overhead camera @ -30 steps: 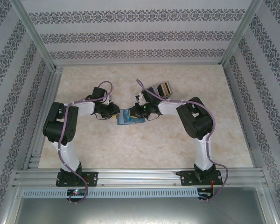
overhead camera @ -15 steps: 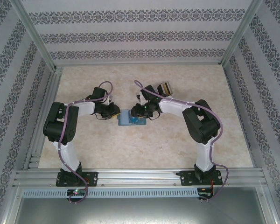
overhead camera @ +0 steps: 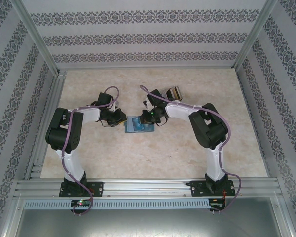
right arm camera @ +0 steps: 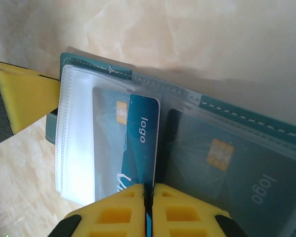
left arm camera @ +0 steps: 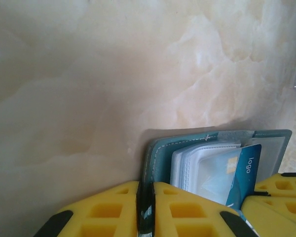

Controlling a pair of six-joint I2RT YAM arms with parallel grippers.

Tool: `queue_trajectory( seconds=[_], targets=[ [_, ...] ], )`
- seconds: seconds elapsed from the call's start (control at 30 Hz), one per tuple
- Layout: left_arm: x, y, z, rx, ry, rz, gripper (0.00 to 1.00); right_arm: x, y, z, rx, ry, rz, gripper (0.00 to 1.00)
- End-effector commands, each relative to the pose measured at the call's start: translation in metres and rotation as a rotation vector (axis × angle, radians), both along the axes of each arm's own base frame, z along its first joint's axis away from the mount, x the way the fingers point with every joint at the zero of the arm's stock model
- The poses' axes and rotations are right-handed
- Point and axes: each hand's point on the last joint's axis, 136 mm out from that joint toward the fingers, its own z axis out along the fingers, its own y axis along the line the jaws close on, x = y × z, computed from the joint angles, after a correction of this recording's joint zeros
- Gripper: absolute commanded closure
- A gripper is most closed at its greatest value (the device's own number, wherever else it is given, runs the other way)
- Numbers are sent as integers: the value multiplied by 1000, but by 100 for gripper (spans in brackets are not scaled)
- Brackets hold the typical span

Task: Put the credit cards into the card holder
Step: Insert the credit card into the card slot.

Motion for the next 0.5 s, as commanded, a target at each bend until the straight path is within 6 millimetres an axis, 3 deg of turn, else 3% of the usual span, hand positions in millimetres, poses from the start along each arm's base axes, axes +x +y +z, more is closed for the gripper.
queue_trajectory(
  seconds=[0.0,0.3,0.47],
  targets=[
    [-9,-5,-10,-16,28,-13,88,2,14,-3,12,0,11,90],
    [-13,-6,-12,-25,35,-10,98,3,43,-3,20,-31,11,91],
    [-16,-4,-12,-11,39,-13,99,1,33,3,3,-44,7,86]
  ],
)
